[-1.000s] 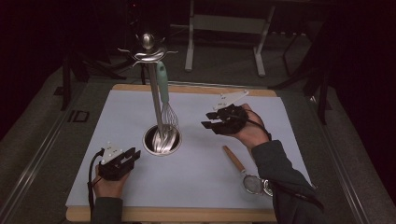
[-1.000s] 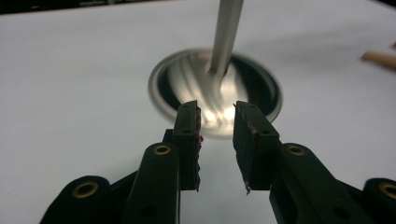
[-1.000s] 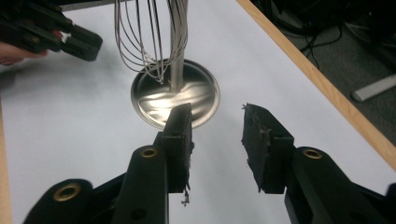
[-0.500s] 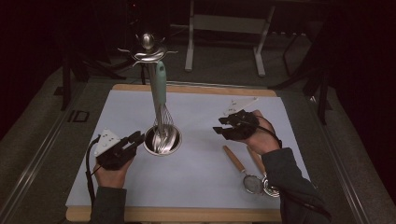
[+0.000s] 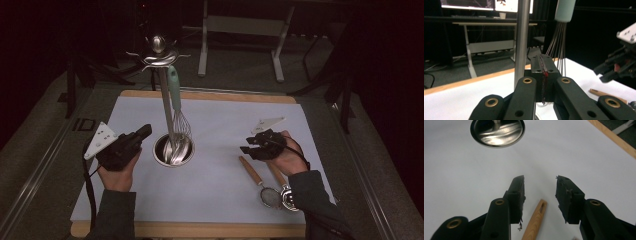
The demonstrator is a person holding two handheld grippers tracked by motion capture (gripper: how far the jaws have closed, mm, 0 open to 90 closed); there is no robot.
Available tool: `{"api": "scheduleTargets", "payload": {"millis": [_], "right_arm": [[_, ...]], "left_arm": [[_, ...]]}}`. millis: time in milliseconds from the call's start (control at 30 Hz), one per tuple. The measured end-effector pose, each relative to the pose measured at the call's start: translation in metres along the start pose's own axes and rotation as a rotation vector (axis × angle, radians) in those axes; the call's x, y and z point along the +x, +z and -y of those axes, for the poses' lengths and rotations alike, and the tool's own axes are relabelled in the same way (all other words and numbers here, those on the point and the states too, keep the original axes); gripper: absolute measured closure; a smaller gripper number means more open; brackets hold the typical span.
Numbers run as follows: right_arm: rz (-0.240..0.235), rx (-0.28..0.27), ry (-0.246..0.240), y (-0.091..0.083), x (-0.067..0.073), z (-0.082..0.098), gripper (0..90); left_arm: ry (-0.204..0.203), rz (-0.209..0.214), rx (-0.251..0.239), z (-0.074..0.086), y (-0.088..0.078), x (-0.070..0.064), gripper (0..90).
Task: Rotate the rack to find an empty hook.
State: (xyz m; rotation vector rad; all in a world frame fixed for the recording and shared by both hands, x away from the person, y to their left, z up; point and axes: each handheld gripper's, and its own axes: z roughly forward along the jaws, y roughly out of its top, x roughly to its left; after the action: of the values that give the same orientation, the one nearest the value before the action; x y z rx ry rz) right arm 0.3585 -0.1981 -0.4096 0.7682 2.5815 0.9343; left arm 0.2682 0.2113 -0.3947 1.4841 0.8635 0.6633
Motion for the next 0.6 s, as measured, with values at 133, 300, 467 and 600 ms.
{"api": "scheduleTargets", "payload": {"millis": [133,300,467,600], "right_arm": [[0.005,0.007,0.019,-0.002,0.000,0.012,57.9],[0.034,0.008,0.040,-0.004,-0.004,0.026,57.1],[0.041,-0.012,0.083,-0.006,-0.010,0.040,56.8],[0.033,-0.038,0.135,-0.007,-0.014,0.053,56.8]], "left_arm": [[0.004,0.003,-0.031,-0.008,0.000,-0.002,89.9],[0.000,0.009,-0.066,-0.018,0.000,-0.002,89.9],[-0.005,0.005,-0.123,-0.029,-0.001,-0.002,89.8],[-0.004,0.004,-0.169,-0.036,-0.002,-0.003,89.8]]}}
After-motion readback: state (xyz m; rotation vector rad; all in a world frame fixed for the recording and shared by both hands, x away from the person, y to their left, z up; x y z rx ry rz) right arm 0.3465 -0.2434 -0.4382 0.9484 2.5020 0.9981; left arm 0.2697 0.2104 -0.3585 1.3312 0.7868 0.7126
